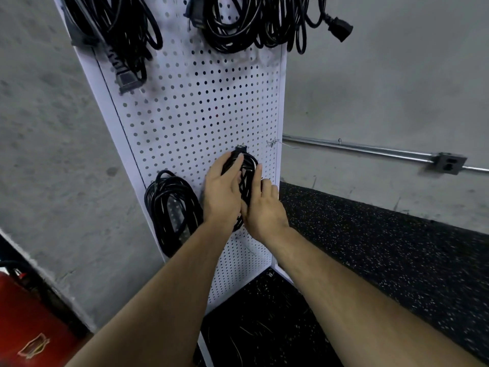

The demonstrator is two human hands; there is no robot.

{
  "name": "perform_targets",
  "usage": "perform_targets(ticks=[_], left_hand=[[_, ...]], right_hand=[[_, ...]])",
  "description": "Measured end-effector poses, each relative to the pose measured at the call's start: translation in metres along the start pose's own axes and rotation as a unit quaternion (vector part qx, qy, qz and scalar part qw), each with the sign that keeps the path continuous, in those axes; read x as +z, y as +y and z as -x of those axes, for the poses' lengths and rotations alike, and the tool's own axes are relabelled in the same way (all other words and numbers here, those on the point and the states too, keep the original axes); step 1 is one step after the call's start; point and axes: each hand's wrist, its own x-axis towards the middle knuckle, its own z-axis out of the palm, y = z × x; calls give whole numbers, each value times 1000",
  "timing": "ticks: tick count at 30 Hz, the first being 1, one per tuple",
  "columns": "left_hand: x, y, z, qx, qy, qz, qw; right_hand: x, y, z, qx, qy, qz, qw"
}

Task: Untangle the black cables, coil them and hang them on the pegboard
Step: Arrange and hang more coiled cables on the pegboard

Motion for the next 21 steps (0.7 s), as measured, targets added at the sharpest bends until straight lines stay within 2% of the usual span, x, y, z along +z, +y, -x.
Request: perform_targets(ticks=[2,4,6,11,15,18,21], left_hand=[[5,-3,2,13,-10,-18,1000],[4,-7,8,58,-31,-122,990],[-2,-10,17,101,-38,-237,965],[-18,-3,52,159,-114,-348,917],[-24,-2,79,170,-127,-347,913],[-24,-6,96,231,-131,-363,893],[-13,-17,123,251,-171,-369,878]], right_hand=[[-3,6,7,-14,-24,11,1000],[-7,9,14,-17,-37,29,999],[-12,12,24,-13,-25,39,999],[-28,18,52,-14,-35,64,997],[-35,22,76,-3,-51,89,995],[-36,27,94,-1,-50,94,994],[-28,41,121,2,-56,97,994]])
